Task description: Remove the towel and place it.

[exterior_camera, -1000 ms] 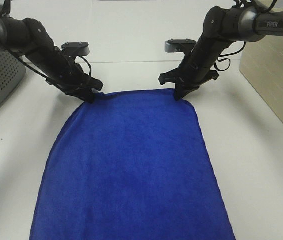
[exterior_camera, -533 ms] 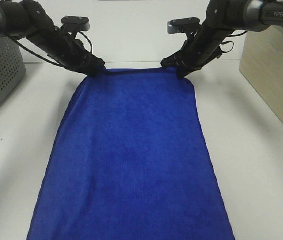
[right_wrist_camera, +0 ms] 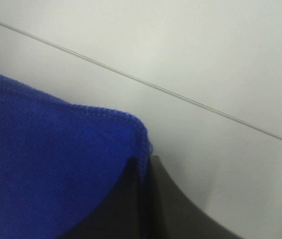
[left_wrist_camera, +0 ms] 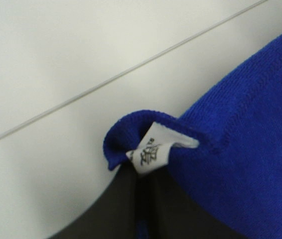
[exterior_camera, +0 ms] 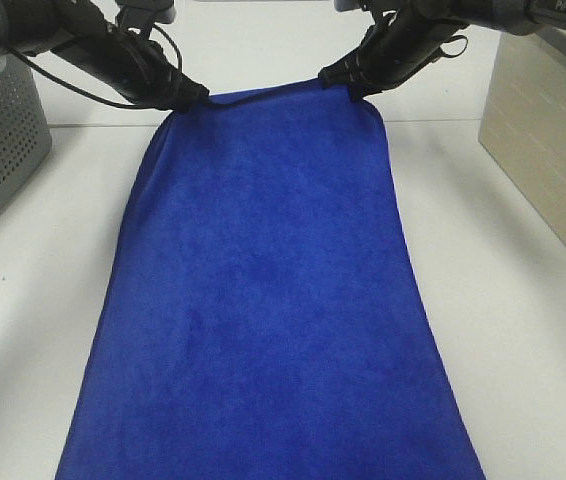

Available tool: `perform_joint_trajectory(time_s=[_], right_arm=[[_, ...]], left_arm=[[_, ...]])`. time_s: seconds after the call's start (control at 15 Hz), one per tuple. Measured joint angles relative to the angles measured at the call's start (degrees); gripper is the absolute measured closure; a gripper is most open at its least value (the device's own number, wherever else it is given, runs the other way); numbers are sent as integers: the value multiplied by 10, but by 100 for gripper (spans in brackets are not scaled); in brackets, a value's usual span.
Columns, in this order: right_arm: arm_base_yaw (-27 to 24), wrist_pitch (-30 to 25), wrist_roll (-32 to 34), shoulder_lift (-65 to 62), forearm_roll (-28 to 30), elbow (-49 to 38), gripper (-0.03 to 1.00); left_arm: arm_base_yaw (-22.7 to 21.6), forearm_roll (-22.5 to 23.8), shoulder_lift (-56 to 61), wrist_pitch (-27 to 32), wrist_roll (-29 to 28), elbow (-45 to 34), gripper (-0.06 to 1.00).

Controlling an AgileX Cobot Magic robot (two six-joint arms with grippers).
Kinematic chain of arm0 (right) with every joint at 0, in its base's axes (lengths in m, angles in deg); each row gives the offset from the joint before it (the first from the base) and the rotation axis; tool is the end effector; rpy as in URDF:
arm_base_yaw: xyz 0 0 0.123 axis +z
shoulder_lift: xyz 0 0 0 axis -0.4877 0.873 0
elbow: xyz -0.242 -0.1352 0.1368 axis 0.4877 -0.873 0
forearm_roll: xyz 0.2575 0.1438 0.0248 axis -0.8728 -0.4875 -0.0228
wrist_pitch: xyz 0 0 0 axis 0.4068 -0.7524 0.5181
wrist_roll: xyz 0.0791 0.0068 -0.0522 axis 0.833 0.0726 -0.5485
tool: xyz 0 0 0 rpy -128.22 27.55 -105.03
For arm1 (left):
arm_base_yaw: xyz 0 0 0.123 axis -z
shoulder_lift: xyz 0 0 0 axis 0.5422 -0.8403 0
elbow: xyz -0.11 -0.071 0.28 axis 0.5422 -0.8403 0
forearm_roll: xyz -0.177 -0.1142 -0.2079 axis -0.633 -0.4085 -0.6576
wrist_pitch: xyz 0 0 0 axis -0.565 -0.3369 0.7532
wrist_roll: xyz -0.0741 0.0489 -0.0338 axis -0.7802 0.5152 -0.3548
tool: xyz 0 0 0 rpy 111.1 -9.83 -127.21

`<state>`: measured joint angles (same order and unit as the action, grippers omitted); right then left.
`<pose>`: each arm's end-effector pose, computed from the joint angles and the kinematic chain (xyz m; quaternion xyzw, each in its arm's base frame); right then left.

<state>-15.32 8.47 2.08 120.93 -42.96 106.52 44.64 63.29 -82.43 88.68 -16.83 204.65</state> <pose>0.5972 0.1583 0.1737 -0.1813 0.9064 0.0767 0.3738 0.5980 -0.1458 0.1578 0.1959 0.8950 -0.1126 0.3845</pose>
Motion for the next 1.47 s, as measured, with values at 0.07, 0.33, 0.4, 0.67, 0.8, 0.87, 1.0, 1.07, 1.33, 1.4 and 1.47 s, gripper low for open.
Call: perform_joint_trajectory(time_s=[0.07,0.33,0.4,0.67,0.8,0.87,1.0,1.07,1.33,1.4,1.47], right_arm=[[0,9,-5,0,0,0,95],[0,60,-14,0,0,0,95],[0,65,-15,0,0,0,95],[0,87,-15,0,0,0,95],[0,87,-15,0,0,0,95],[0,87,-15,0,0,0,95],[0,94,-15,7,3,0,95],[0,97,-15,14,4,0,95],[0,133,-15,47,5,-1,95],[0,143,-15,53,5,-1,95],[0,148,-15,58,5,-1,95]], left_arm=[[0,2,0,-14,7,0,92],[0,10,0,-84,38,0,92],[0,11,0,-89,45,0,92],[0,15,0,-115,52,0,92],[0,15,-2,-115,53,0,92],[0,15,-5,-115,53,0,92],[0,15,-15,-116,53,0,92],[0,15,-22,-116,53,0,92],[0,15,-37,-154,53,0,92],[0,18,-42,-164,53,0,92],[0,19,-48,-171,53,0,92]])
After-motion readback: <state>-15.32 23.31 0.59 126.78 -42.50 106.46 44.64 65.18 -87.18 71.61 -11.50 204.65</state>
